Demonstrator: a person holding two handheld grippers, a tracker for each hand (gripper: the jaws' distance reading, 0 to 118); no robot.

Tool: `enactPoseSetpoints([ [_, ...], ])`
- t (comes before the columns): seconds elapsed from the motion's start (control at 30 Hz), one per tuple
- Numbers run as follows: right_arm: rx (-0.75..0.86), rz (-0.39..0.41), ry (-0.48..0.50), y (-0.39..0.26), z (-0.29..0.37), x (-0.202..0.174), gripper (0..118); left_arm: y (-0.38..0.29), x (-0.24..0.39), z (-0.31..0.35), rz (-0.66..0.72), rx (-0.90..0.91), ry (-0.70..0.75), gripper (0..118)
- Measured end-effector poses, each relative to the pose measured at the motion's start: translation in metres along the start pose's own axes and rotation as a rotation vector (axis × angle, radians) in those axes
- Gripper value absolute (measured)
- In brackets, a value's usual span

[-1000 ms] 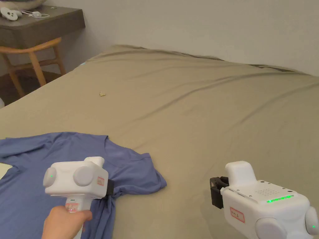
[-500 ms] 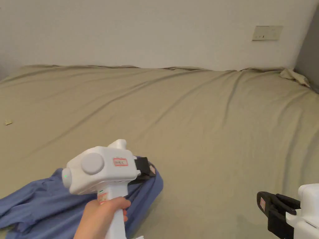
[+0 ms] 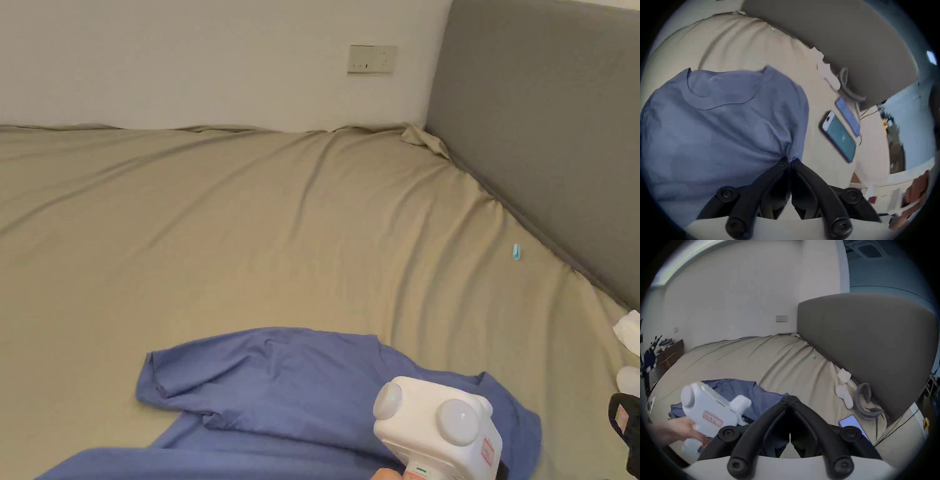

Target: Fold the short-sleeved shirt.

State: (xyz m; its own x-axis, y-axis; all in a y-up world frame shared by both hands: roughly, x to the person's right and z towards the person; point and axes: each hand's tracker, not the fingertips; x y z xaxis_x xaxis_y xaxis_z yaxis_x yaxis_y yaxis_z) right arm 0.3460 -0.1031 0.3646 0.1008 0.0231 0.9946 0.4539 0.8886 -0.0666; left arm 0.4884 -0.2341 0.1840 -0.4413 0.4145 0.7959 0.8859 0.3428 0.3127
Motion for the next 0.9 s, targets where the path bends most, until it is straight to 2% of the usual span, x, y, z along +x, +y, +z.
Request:
enactPoseSetpoints([
  [0.03,0.000,-0.002,0.001,0.001,0.000,-0.002,2,0.002,-0.005,-0.001,0.017,0.002,-0.008,3],
  [0.07,0.000,-0.004,0.007,0.000,0.000,-0.005,2,0.000,-0.016,0.003,0.088,-0.001,-0.040,16],
  [0.13,0.000,-0.018,0.043,-0.001,0.000,-0.012,2,0.001,-0.030,0.020,0.193,-0.008,-0.136,78],
  [0.23,0.008,-0.025,0.088,0.001,-0.005,-0.026,2,-0.014,-0.051,0.098,0.167,0.117,-0.135,81],
  [0.33,0.014,-0.007,0.141,0.004,-0.008,-0.048,2,-0.064,-0.072,0.203,0.131,0.281,-0.009,78],
  [0.37,0.017,0.005,0.160,0.004,-0.009,-0.058,2,-0.097,-0.080,0.244,0.148,0.363,0.068,62],
  [0.4,0.018,0.017,0.174,0.003,-0.009,-0.067,2,-0.132,-0.085,0.276,0.148,0.452,0.131,16],
  [0.43,0.021,0.023,0.189,0.004,-0.009,-0.075,2,-0.160,-0.091,0.297,0.147,0.481,0.179,0],
  [0.47,0.023,0.025,0.212,0.004,-0.009,-0.084,2,-0.196,-0.098,0.318,0.240,0.491,0.250,0],
  [0.5,0.020,0.032,0.232,0.003,-0.010,-0.093,2,-0.224,-0.105,0.332,0.305,0.451,0.232,0],
  [0.6,0.015,0.060,0.272,0.002,-0.013,-0.113,2,-0.298,-0.111,0.367,0.411,0.466,0.458,0],
  [0.7,0.010,0.075,0.305,0.002,-0.011,-0.130,2,-0.342,-0.134,0.378,0.546,0.472,0.513,0],
  [0.73,0.008,0.078,0.318,0.003,-0.010,-0.133,2,-0.346,-0.151,0.383,0.594,0.494,0.490,0],
  [0.77,0.005,0.085,0.331,0.003,-0.010,-0.138,2,-0.351,-0.171,0.382,0.690,0.524,0.471,24],
  [0.8,0.004,0.091,0.335,0.003,-0.010,-0.141,2,-0.351,-0.187,0.379,0.759,0.544,0.457,74],
  [0.83,0.001,0.100,0.337,0.003,-0.009,-0.143,2,-0.349,-0.204,0.373,0.796,0.559,0.455,98],
  [0.87,-0.003,0.112,0.338,0.002,-0.009,-0.146,2,-0.340,-0.230,0.367,0.843,0.531,0.477,98],
  [0.9,-0.010,0.123,0.337,0.002,-0.010,-0.147,2,-0.335,-0.243,0.359,0.817,0.473,0.525,98],
])
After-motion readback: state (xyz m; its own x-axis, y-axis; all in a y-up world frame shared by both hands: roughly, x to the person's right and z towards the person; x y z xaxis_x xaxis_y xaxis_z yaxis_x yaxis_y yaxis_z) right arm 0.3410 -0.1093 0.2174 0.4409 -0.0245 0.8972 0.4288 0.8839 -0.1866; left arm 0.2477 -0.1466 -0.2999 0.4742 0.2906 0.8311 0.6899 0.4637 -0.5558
